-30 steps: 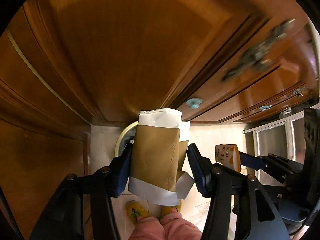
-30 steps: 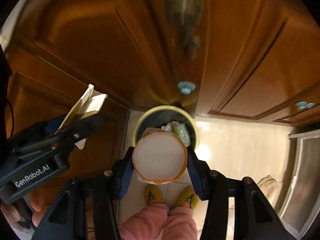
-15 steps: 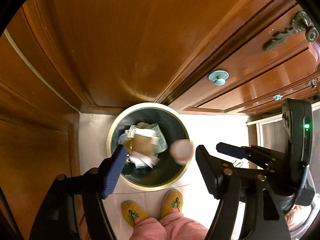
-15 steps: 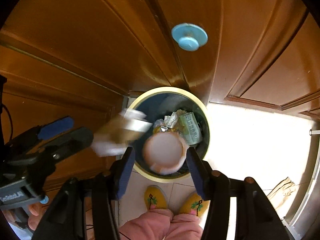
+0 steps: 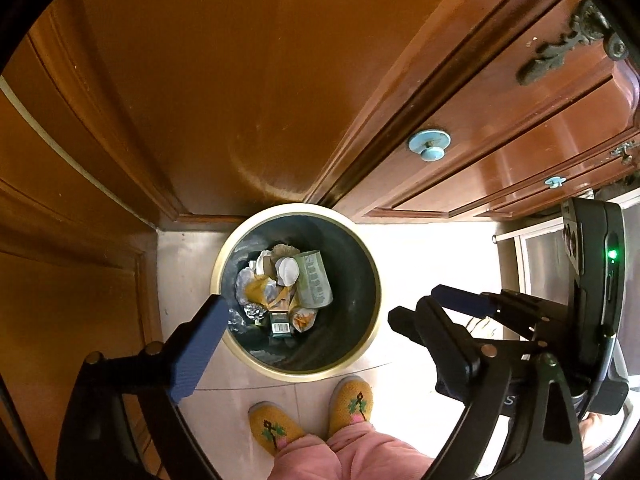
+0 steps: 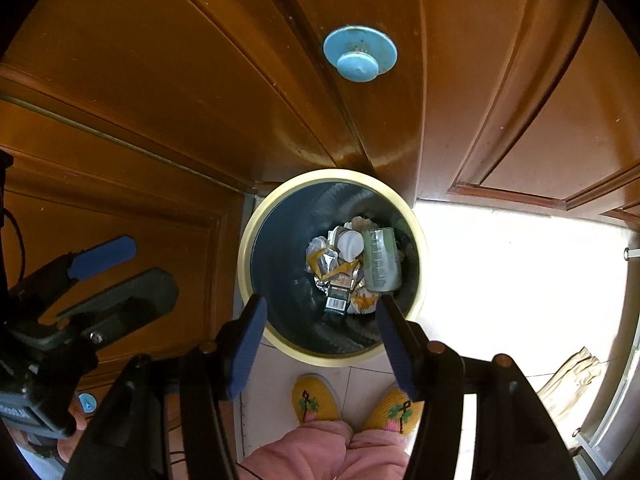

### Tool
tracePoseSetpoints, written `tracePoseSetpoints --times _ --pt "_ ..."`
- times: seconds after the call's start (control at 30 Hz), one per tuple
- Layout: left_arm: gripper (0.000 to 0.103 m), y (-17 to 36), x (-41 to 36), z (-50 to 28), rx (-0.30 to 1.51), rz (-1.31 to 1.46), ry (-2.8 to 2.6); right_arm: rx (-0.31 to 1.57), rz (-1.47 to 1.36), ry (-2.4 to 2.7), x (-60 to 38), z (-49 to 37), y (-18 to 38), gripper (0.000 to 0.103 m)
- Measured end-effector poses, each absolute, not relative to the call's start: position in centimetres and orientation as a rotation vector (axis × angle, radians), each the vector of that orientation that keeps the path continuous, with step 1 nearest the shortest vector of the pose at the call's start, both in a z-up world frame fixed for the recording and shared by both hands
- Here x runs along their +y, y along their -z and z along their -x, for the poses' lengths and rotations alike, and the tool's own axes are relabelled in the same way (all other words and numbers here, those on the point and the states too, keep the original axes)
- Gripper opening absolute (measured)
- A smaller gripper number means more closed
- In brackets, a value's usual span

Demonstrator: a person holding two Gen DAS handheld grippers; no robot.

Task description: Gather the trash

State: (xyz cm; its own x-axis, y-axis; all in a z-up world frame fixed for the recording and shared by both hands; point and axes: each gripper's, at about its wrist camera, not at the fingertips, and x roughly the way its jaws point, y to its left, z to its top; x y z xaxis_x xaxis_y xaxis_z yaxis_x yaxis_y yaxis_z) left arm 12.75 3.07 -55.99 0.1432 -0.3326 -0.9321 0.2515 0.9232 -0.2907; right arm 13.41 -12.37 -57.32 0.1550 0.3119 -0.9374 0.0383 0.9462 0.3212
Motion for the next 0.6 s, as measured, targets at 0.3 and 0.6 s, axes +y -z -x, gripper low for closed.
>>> tracePoseSetpoints --times 0.3,0.6 --pt "0.094 53.4 3.1 -12.4 1.364 0.072 0.417 1.402 -0.320 -0.190 -12.9 -12.8 54.3 0.057" --pt "0.095 45.4 2.9 -11.5 1.341 0.043 0.439 1.422 -0.345 -0.165 -13.2 -11.8 47.9 0.057"
